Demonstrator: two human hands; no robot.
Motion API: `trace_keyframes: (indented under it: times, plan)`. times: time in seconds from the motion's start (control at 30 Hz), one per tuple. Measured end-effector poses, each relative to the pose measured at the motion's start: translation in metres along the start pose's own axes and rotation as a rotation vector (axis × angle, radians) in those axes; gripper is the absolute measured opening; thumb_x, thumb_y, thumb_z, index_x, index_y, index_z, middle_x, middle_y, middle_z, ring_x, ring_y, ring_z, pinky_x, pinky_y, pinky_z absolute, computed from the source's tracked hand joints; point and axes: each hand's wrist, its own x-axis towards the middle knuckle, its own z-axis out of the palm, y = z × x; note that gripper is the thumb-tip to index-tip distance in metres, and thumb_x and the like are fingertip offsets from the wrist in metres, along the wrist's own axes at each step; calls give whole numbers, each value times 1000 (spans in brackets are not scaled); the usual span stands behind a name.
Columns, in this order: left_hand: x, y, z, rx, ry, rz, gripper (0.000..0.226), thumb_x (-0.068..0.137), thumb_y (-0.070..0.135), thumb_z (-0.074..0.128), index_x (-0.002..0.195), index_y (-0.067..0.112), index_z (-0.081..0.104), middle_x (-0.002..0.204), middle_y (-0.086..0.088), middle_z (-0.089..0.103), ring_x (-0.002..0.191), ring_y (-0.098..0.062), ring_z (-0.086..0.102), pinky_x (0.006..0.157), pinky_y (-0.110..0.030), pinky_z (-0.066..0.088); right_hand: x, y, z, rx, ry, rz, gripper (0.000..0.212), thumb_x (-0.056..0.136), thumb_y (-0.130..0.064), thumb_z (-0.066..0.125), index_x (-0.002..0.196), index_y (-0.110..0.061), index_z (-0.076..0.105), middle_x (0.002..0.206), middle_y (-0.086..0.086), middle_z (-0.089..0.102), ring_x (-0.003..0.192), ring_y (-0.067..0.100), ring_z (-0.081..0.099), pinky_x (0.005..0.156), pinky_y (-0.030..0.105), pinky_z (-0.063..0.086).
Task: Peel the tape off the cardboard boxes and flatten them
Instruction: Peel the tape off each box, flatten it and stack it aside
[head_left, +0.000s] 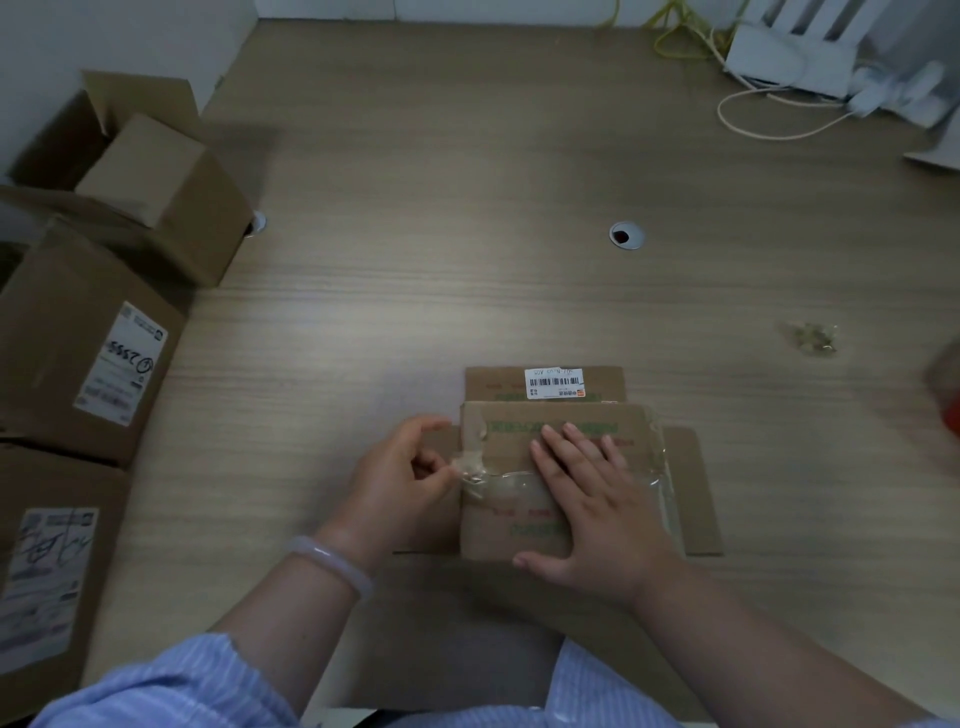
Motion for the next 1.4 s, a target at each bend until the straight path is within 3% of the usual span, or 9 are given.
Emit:
trace_keyframes:
  times: [0.2, 0.3, 0.4, 0.73, 1.03, 1.13, 1.27, 1.33, 1.4]
  plan:
    - [-3, 2, 5, 154, 71, -60, 22, 73, 16, 81, 91, 25, 72, 84, 5, 64, 75, -12, 63, 77, -26, 51, 0, 0, 1, -3, 6, -3, 110, 62, -84, 47, 148, -16, 32, 156, 1, 26, 145, 19, 17, 114, 49, 16]
    - [-6, 5, 8, 202, 33, -68, 23, 78, 17, 76, 72, 34, 61, 76, 10, 66, 74, -9, 63, 71, -21, 48, 0, 0, 1, -7, 4, -7, 111, 62, -84, 47, 148, -16, 32, 156, 1, 26, 145, 19, 17, 114, 49, 16]
    - [-7, 10, 11, 304, 49, -40, 20, 83, 18, 70, 74, 32, 58, 74, 11, 62, 71, -10, 57, 65, -21, 40, 0, 0, 1, -13, 3, -9, 111, 62, -85, 46, 148, -16, 32, 156, 1, 27, 145, 19, 18, 114, 49, 16]
    - [-14, 23, 8, 469, 55, 223, 7, 81, 10, 65, 82, 17, 65, 81, 5, 60, 81, -15, 55, 67, -19, 31, 0, 1, 2, 5, -1, -32, 111, 60, -86, 44, 148, -18, 32, 156, 1, 26, 145, 19, 17, 113, 48, 15]
    - [-10, 16, -1, 599, -51, 489, 11, 78, 18, 51, 79, 19, 62, 81, 2, 62, 74, -19, 58, 62, -28, 47, 1, 4, 5, 7, 2, -47, 111, 61, -86, 44, 148, -18, 31, 157, 1, 24, 145, 19, 16, 114, 48, 14]
    - [-11, 14, -1, 494, 32, 371, 6, 81, 20, 61, 81, 22, 67, 80, 8, 63, 75, -9, 58, 67, -21, 46, 2, 6, 4, 5, 2, -59, 109, 64, -85, 43, 149, -18, 29, 157, 1, 21, 146, 19, 13, 114, 47, 11]
    - [-19, 19, 9, -121, 138, -39, 29, 81, 3, 71, 89, 27, 57, 75, 6, 67, 68, -4, 61, 68, -21, 48, 2, 10, 3, 74, 46, -91, 82, 80, -60, 43, 148, -15, 32, 157, 1, 23, 146, 18, 14, 115, 44, 8]
    - [-19, 21, 13, -115, 145, 18, 25, 81, 5, 71, 88, 27, 61, 79, 7, 68, 73, -6, 62, 70, -18, 50, 3, 13, 4, 92, 60, -103, 75, 80, -49, 44, 146, -14, 36, 156, 1, 27, 145, 17, 15, 115, 42, 9]
    - [-15, 24, 16, 150, 129, 204, 6, 82, 16, 71, 86, 21, 71, 82, 8, 66, 77, -5, 59, 72, -12, 46, 4, 14, 4, 68, 63, -109, 73, 79, -49, 44, 143, -13, 41, 153, 2, 33, 143, 18, 22, 114, 41, 11]
